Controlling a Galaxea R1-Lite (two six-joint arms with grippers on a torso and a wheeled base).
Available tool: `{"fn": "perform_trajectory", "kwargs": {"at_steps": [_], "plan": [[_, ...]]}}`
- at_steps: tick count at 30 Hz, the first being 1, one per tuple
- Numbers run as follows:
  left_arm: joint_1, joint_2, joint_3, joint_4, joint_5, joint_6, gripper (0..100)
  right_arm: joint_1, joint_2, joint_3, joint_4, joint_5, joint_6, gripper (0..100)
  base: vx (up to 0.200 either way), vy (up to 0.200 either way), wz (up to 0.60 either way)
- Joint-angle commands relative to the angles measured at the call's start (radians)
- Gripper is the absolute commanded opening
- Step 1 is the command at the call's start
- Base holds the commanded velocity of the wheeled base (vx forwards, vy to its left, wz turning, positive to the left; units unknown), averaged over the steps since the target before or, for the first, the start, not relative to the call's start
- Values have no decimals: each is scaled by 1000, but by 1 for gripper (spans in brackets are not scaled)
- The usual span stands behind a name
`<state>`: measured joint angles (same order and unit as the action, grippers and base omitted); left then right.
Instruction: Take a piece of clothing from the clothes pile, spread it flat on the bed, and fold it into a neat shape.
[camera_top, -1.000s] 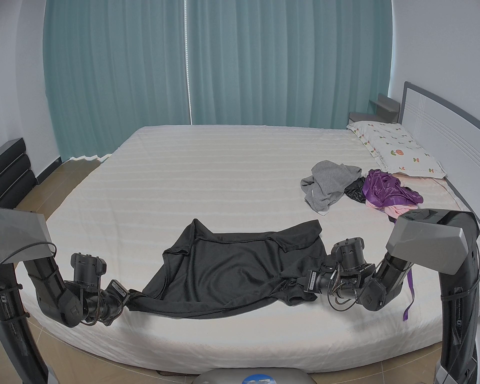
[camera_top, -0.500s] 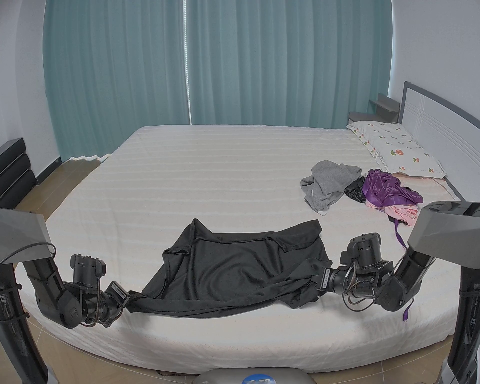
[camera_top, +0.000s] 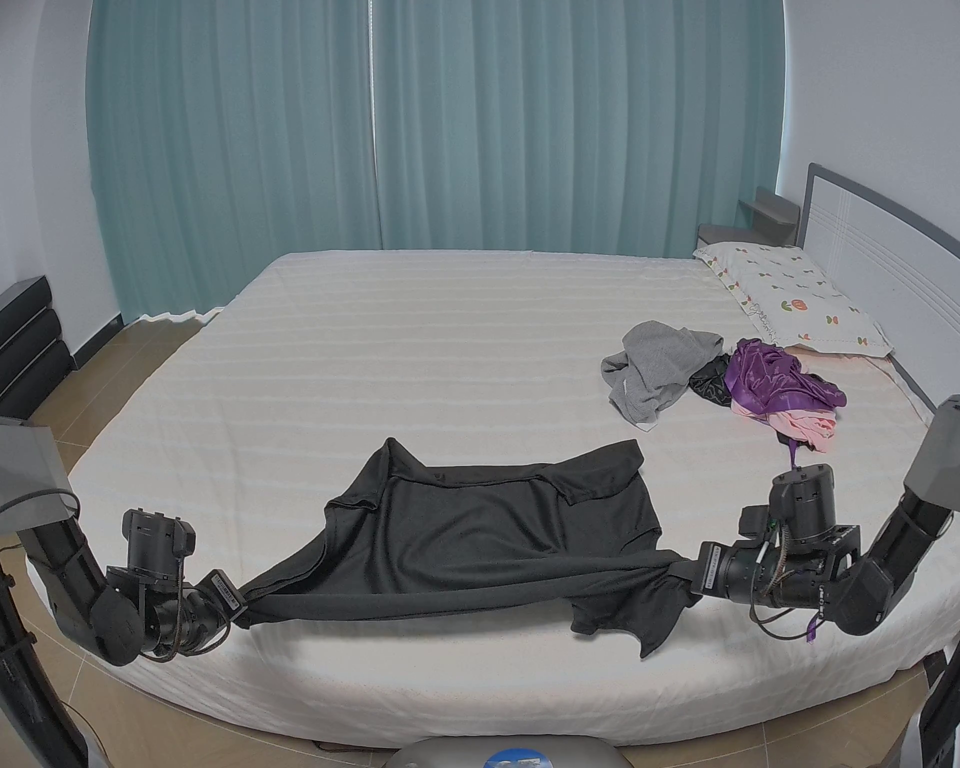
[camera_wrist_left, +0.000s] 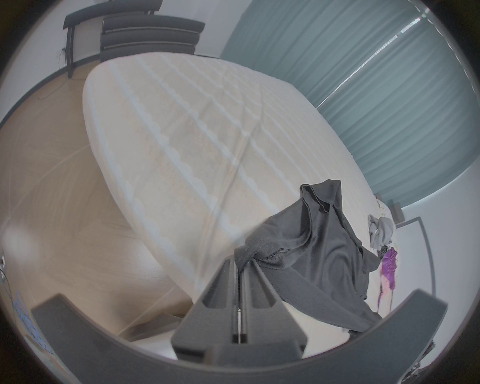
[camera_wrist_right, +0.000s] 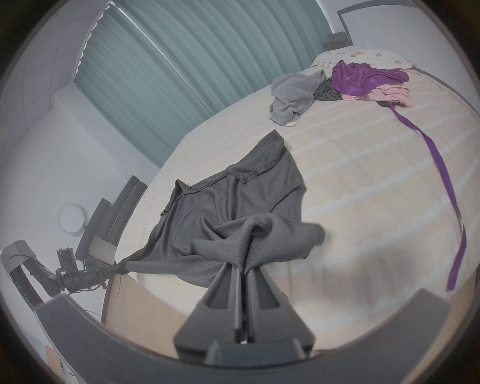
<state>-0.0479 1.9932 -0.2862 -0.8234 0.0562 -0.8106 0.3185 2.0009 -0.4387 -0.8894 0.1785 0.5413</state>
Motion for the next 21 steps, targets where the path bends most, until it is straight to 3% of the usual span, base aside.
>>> {"fn": "perform_trajectory", "kwargs": {"at_steps": [1, 7, 13, 21], "plan": [[0, -73, 36, 13, 17, 44, 0, -33, -96, 80, 1, 38, 0, 0, 0, 0, 0], [0, -99, 74, 15, 21, 102, 0, -62, -111, 138, 1, 64, -1, 0, 0, 0, 0], [-3, -113, 137, 35, 71, 205, 0, -68, -113, 224, 47, 70, -21, 0, 0, 0, 0], [-96, -94, 170, 95, 63, 222, 0, -88, -50, 219, 73, 72, -50, 0, 0, 0, 0]]}}
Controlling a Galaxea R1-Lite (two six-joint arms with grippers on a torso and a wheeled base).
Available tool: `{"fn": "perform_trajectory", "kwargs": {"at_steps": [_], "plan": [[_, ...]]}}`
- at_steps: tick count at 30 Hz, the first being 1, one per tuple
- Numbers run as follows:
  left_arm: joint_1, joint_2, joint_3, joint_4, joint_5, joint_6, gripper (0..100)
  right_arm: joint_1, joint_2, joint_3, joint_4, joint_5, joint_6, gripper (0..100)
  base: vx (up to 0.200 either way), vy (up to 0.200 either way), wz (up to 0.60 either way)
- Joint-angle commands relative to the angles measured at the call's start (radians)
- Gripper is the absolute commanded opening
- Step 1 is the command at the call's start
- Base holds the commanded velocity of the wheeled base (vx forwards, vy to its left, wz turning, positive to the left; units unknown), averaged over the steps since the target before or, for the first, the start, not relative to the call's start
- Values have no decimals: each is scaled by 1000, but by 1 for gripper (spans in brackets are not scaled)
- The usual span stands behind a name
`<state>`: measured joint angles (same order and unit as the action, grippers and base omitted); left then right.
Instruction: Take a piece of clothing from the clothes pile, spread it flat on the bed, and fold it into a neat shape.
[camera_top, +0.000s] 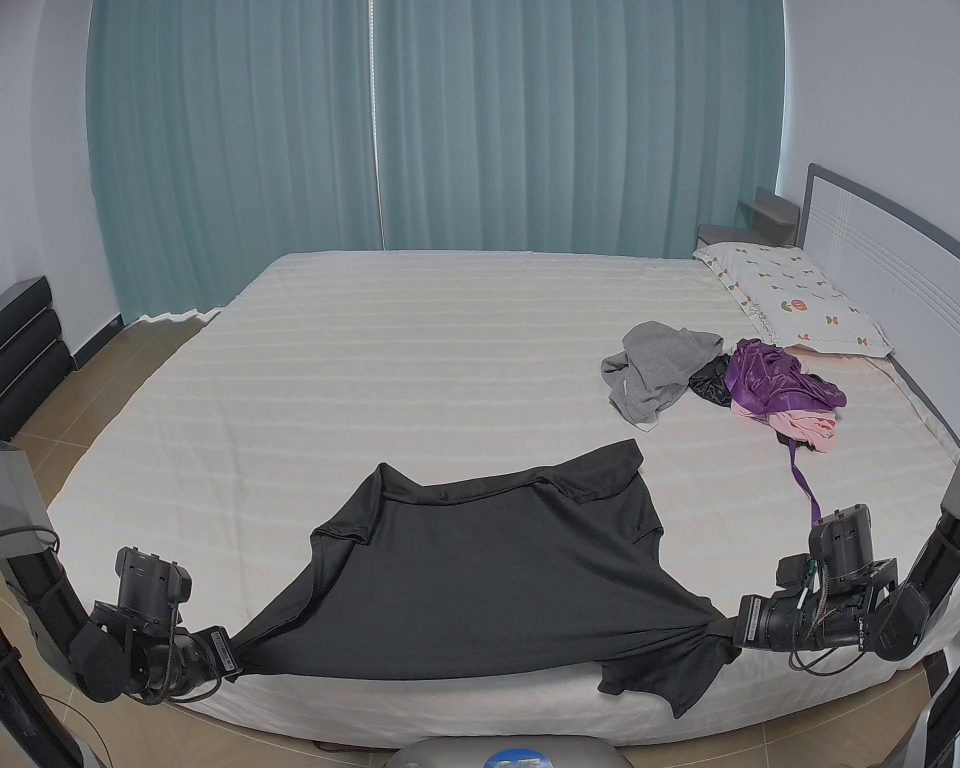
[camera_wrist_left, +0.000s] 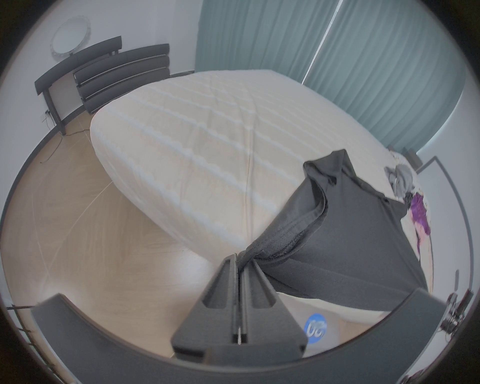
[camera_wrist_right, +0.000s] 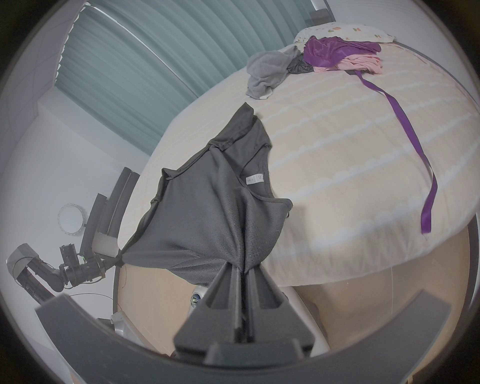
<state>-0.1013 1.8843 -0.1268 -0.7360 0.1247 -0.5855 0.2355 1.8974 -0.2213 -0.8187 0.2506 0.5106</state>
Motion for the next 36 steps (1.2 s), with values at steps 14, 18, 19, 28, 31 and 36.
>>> {"fn": "perform_trajectory", "kwargs": {"at_steps": [14, 18, 19, 28, 31, 36], "plan": [[-107, 269, -37, -197, -17, -146, 100, 1, 293, -99, -112, -4, -38, 100, 0, 0, 0], [-100, 277, -42, -223, -20, -154, 100, -7, 302, -127, -129, 1, -29, 100, 0, 0, 0], [-98, 277, -43, -224, -22, -157, 100, -7, 301, -130, -137, 1, -24, 100, 0, 0, 0], [-61, 213, -51, -352, -65, -191, 100, 2, 302, -118, -281, 2, 200, 100, 0, 0, 0], [-55, 220, -66, -359, -54, -201, 100, -9, 293, -113, -292, 2, 233, 100, 0, 0, 0], [-55, 220, -86, -359, -46, -272, 100, -9, 288, -113, -300, 2, 289, 100, 0, 0, 0]]}}
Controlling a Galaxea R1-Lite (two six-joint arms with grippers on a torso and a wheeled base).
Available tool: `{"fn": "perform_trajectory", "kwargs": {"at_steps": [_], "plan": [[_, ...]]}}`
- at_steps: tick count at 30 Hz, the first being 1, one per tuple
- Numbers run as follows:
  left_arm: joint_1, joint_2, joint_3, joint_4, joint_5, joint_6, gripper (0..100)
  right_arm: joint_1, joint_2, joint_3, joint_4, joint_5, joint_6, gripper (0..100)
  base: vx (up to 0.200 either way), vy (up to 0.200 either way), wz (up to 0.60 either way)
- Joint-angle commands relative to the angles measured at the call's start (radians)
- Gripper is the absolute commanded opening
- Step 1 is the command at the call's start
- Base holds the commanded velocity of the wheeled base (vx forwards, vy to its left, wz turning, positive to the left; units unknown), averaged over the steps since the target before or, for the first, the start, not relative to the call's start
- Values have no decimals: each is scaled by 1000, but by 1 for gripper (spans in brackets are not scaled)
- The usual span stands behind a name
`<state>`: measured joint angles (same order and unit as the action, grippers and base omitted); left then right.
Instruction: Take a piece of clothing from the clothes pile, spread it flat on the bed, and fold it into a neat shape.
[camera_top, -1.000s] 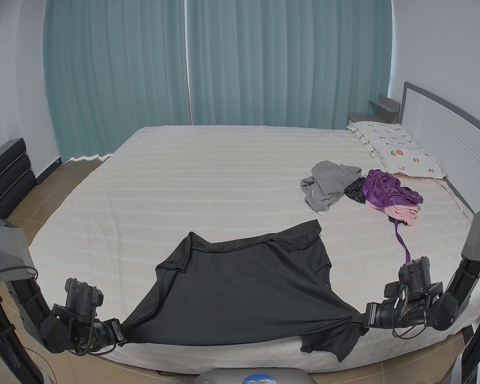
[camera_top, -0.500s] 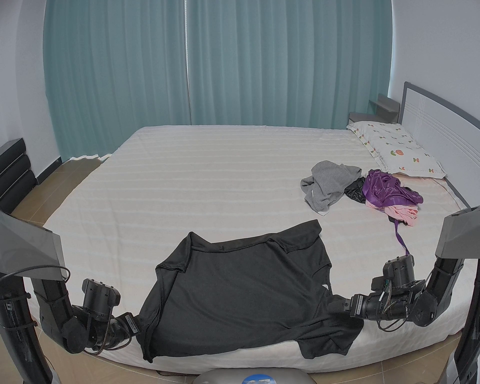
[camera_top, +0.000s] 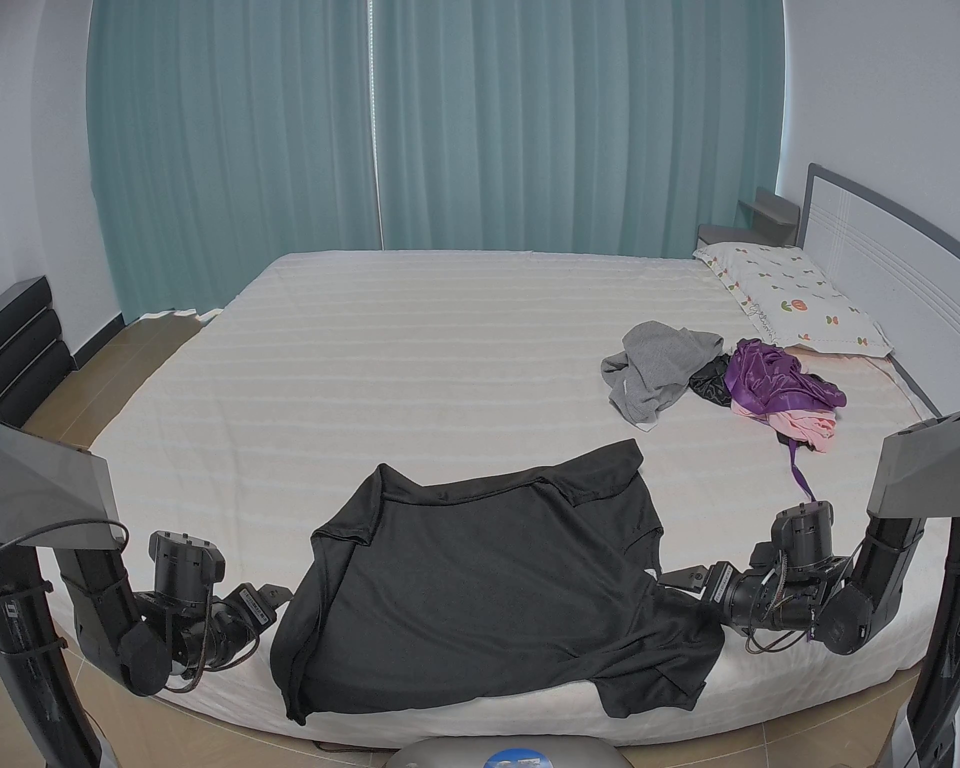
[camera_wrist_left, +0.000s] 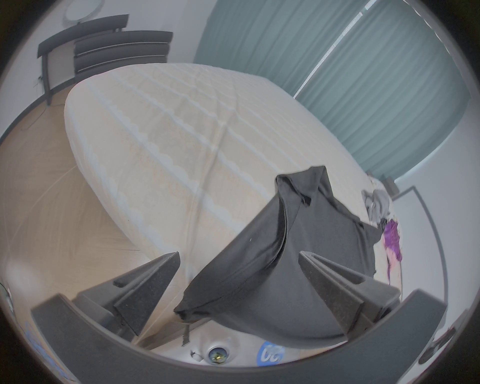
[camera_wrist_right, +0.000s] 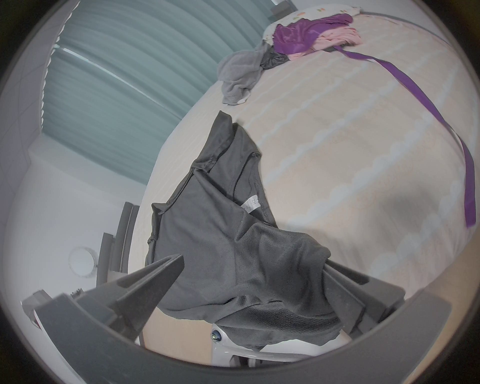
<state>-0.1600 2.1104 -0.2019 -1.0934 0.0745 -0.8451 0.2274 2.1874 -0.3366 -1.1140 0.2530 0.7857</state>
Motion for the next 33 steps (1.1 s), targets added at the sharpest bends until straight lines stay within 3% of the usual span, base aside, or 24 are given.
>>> {"fn": "perform_trajectory", "kwargs": {"at_steps": [1, 8, 17, 28, 33], "plan": [[10, -4, -13, -2, 4, -12, 100, -2, 0, 2, -15, 0, 27, 100, 0, 0, 0], [10, -6, -17, -8, 4, -11, 100, 0, -2, 7, -23, -1, 43, 100, 171, 0, 0], [-13, -13, -91, -5, -5, -8, 100, 4, 2, 10, -23, -1, 44, 100, 0, 0, 0], [-72, -3, -384, 247, -7, -17, 100, 9, 11, -1, -24, -1, 104, 100, 0, 0, 0], [-148, 105, -539, 333, 10, -19, 100, 12, 34, -1, -26, -1, 113, 100, 0, 0, 0]]}}
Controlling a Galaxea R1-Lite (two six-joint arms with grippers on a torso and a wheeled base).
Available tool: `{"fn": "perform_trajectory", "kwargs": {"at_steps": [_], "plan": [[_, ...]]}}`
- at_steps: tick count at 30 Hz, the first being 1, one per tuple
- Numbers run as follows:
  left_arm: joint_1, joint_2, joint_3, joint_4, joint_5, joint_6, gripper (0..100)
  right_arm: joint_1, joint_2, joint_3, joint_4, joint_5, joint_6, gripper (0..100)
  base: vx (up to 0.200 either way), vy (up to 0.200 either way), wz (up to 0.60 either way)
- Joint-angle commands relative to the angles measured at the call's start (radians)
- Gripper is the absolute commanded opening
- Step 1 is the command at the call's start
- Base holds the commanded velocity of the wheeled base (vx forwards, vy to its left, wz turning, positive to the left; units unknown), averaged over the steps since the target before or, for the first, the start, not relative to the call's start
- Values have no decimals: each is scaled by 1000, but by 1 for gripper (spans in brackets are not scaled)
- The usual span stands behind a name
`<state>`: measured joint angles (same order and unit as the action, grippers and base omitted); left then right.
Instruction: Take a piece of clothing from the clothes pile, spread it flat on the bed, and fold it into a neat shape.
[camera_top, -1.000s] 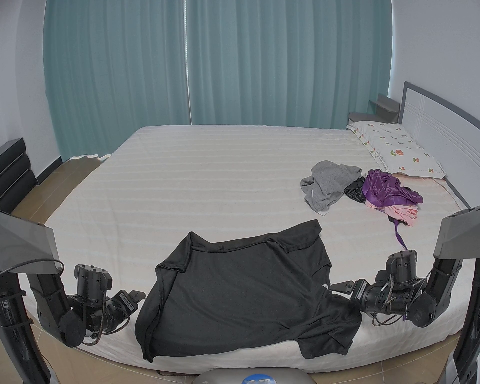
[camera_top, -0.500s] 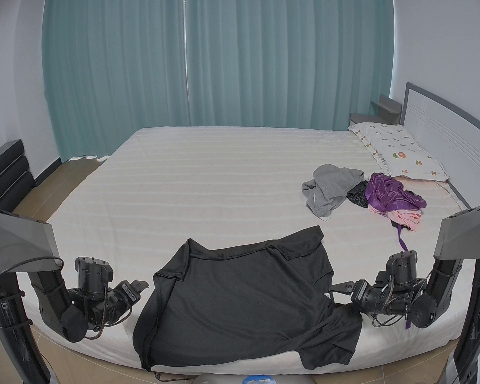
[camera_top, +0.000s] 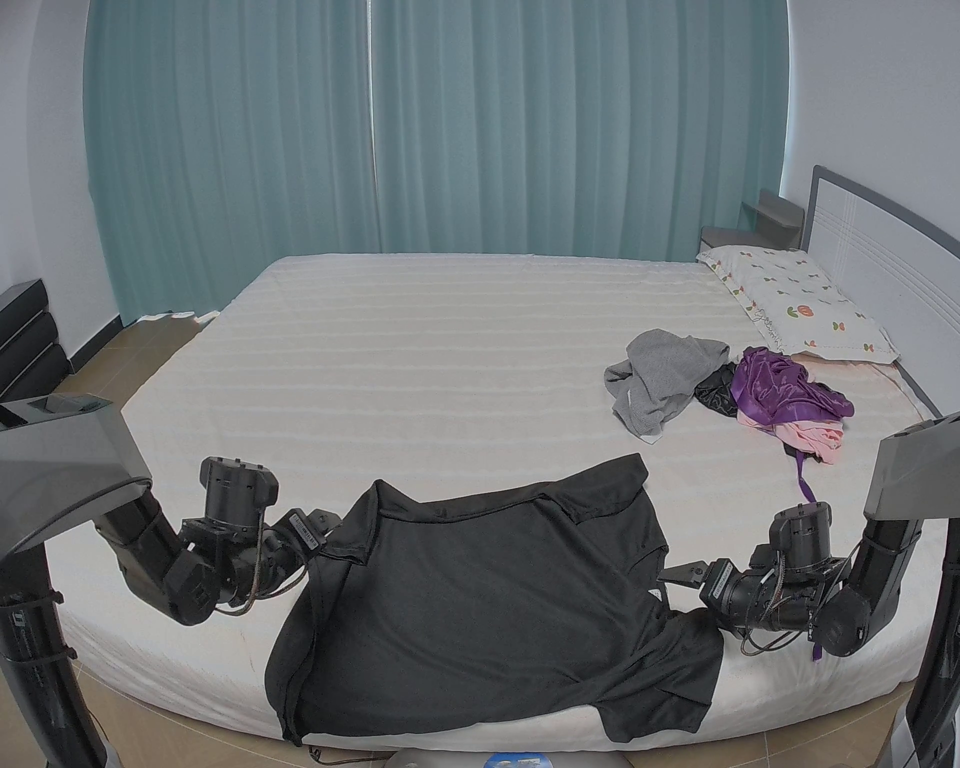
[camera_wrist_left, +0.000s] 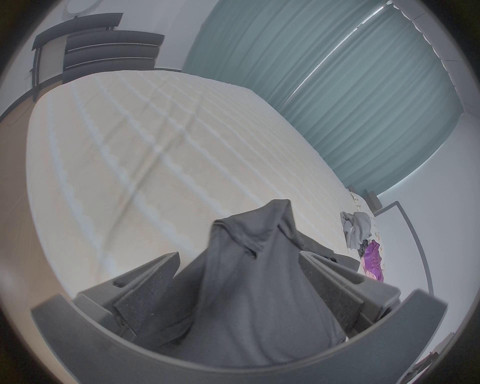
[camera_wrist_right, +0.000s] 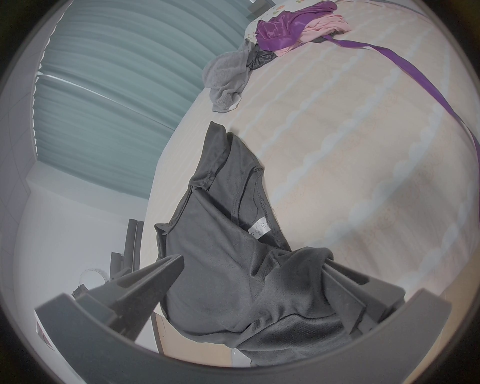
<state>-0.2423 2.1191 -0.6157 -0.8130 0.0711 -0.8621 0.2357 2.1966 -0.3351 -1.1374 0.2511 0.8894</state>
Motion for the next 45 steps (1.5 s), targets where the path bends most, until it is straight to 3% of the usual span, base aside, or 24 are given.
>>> {"fn": "perform_trajectory", "kwargs": {"at_steps": [1, 7, 19, 24, 25, 29, 36, 45], "plan": [[-72, 108, -134, 52, 15, -2, 100, 4, 28, -2, -2, 1, 10, 100, 0, 0, 0], [-133, 225, -248, 58, 72, -2, 100, 16, 57, 10, -73, -4, 10, 100, 0, 0, 0], [-138, 286, -363, 150, 81, -2, 100, 33, 81, 25, -120, -10, 6, 100, 0, 0, 0], [-138, 326, -420, 160, 154, 0, 100, 33, 81, 24, -122, -10, 6, 100, 0, 0, 0], [-138, 328, -424, 163, 162, 0, 0, 33, 81, 24, -122, -10, 6, 100, 0, 0, 0], [-137, 328, -435, 167, 168, -2, 0, 33, 81, 24, -122, -10, 6, 100, 0, 0, 0], [-95, 324, -472, 164, 254, 0, 0, 33, 81, 24, -122, -10, 6, 100, 0, 0, 0], [9, 317, -553, 169, 254, 26, 0, 33, 83, 24, -122, -10, 6, 100, 0, 0, 0]]}}
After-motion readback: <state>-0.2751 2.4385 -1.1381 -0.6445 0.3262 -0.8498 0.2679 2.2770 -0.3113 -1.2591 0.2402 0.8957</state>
